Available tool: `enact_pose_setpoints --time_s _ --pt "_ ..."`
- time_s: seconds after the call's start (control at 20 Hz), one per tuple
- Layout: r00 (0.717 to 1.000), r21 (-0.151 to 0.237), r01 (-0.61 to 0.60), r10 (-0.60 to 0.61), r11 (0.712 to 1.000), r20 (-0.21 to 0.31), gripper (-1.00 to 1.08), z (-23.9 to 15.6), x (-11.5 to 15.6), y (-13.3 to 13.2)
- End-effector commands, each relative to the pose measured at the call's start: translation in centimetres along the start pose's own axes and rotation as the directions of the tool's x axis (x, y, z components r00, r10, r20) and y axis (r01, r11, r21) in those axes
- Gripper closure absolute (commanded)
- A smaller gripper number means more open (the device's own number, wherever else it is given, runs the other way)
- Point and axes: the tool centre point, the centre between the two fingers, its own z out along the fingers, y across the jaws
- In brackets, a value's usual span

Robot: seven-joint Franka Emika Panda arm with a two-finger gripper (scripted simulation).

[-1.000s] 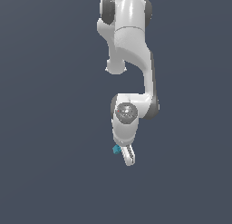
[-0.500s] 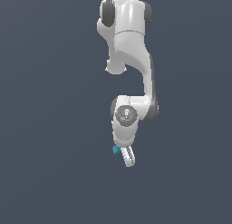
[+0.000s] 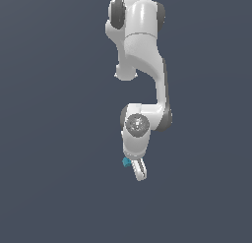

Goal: Pick up the object and move it to a goal position.

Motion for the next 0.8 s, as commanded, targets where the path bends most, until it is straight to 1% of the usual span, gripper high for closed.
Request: enact_pose_setpoints --time_s 0.0,0.2,0.35,0.75 --pt "1.0 0.001 0.0 0.0 1.0 0.0 1.08 -0.5 -0.1 -0.1" --pt "1.0 0.001 0.0 0.0 1.0 0.0 1.08 -2.1 -0.6 -0.2" --pt "1.0 0.002 0.0 0.0 1.0 0.0 1.08 -4.2 -1.1 -0.4" --pt "1.0 0.002 -0.001 0.001 1.0 0.0 1.08 -12.3 -3.3 -1.1"
